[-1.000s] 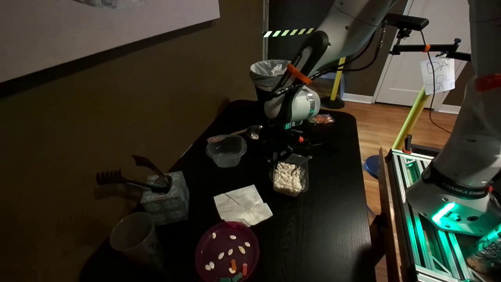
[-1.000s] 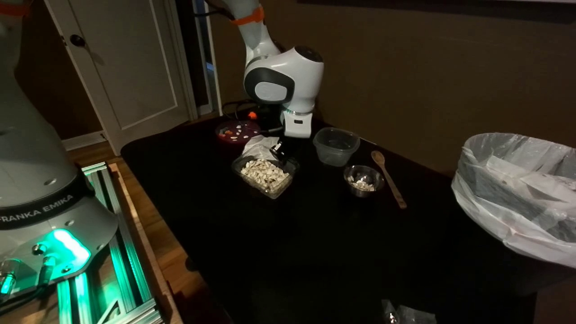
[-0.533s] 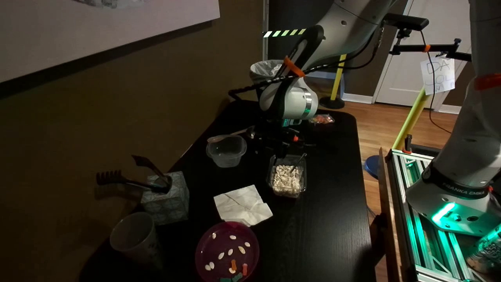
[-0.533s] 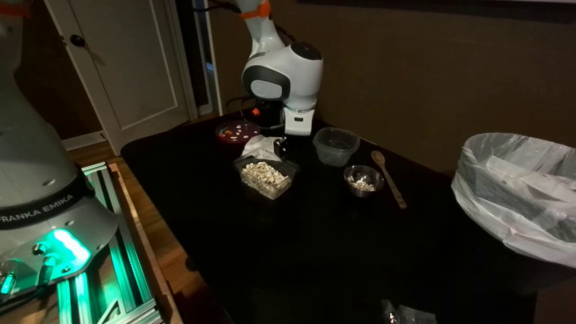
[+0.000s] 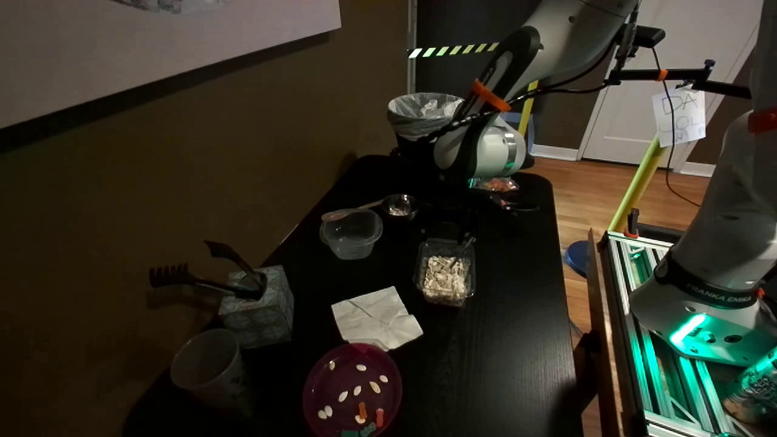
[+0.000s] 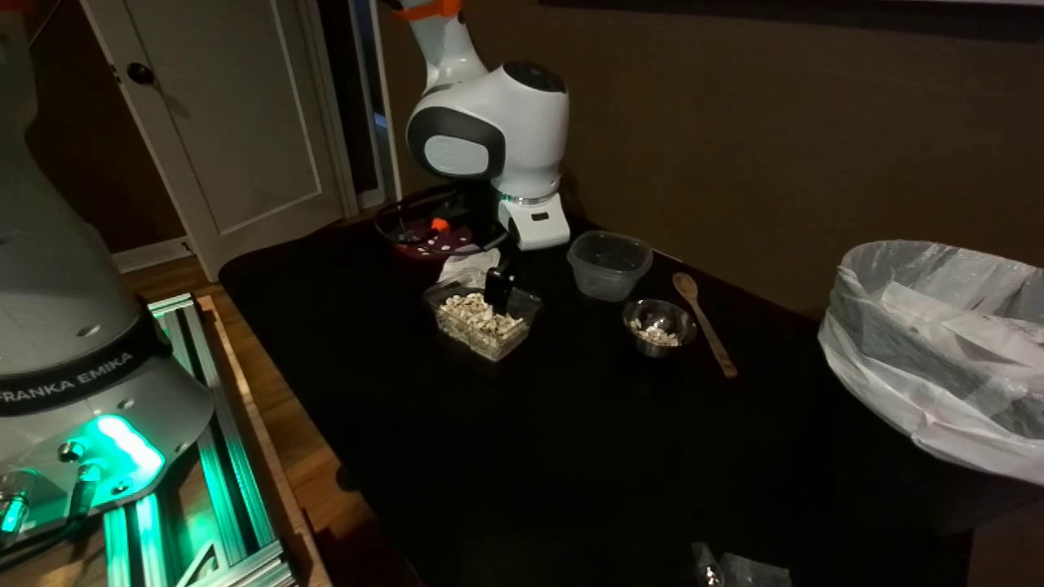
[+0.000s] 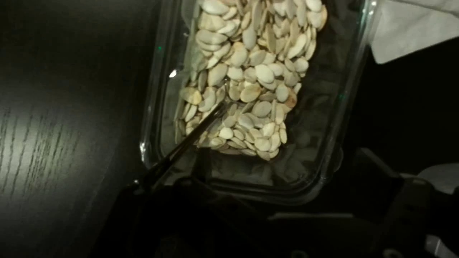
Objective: Move the clear container backwards.
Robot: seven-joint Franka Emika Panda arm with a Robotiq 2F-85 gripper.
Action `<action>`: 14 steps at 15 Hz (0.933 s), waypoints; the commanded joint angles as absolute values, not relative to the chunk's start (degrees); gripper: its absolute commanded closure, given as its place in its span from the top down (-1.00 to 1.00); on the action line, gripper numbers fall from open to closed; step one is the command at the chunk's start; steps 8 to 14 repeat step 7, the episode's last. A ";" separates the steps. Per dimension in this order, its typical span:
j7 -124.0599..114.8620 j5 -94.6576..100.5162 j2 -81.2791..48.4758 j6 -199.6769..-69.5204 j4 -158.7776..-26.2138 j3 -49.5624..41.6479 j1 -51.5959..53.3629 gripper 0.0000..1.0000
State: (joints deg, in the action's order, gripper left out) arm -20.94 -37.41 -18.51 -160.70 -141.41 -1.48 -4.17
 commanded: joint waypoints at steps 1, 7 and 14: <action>-8.56 -38.06 -11.83 -161.75 -147.18 0.49 -6.52 1.00; 0.87 -36.85 -10.60 -160.70 -147.72 -0.66 -6.45 1.00; 0.87 -36.85 -10.60 -160.70 -147.72 -0.66 -6.45 1.00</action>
